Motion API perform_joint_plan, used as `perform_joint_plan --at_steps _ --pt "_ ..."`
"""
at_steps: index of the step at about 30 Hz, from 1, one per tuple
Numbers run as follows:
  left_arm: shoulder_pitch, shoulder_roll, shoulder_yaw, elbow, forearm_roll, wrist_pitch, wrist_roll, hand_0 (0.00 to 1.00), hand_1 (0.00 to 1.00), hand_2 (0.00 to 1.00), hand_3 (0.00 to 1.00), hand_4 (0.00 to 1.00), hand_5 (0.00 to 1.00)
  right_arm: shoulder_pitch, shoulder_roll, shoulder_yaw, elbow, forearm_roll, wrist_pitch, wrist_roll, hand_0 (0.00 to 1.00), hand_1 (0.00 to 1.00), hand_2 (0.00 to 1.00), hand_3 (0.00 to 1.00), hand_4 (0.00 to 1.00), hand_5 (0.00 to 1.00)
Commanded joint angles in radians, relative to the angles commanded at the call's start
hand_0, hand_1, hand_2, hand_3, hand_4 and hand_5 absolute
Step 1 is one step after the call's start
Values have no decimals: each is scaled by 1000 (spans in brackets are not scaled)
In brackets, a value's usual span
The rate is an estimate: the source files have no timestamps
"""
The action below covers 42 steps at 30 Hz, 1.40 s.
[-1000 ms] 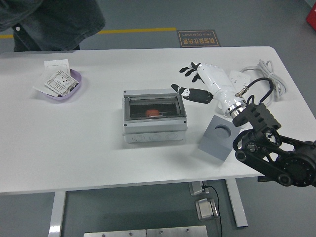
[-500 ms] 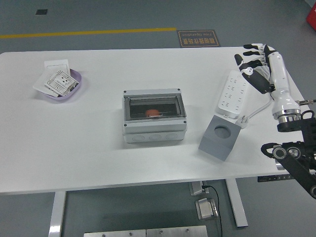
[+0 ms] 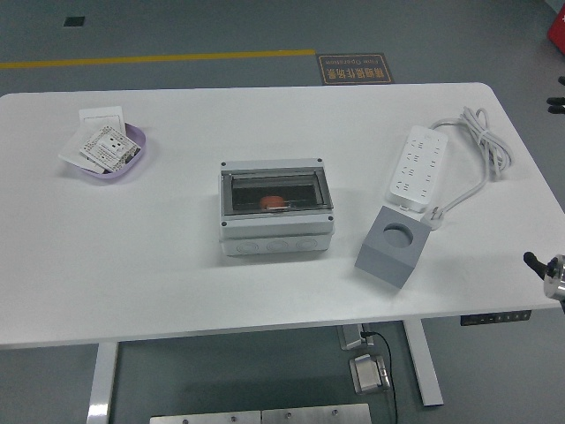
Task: Pick up the cylinder from the cube,place it in the box,flap close box
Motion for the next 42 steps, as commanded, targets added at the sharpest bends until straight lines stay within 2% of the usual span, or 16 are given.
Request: perform_joint_plan --at_steps 8,15,24,25,30,31,42 --pt "3 -9 -10 0 -1 2 2 675 712 639 629 703 208 -5 3 10 16 191 26 26 492 459 626 679 804 647" --pt "2 -13 -32 0 17 2 5 675 711 640 630 702 207 -4 6 10 29 225 41 18 495 464 624 676 807 654" --pt "1 -16 -59 0 57 -4 12 675 711 640 632 701 207 4 1 -2 58 82 73 -89 501 481 629 681 815 657" --pt "0 -17 -61 0 64 -5 13 675 711 640 632 701 207 5 1 -4 59 70 75 -97 515 540 647 696 832 672" --pt "0 -17 -68 0 73 -7 15 675 711 640 632 701 207 7 0 -9 61 45 79 -114 515 540 647 696 832 672" --pt "0 -16 -66 0 72 -7 15 675 711 639 635 701 206 7 -1 -8 61 43 80 -116 580 610 689 740 852 691" --pt "-1 -16 -38 0 41 -7 11 676 711 639 636 701 207 1 -4 7 64 11 84 -135 609 620 696 746 858 698"
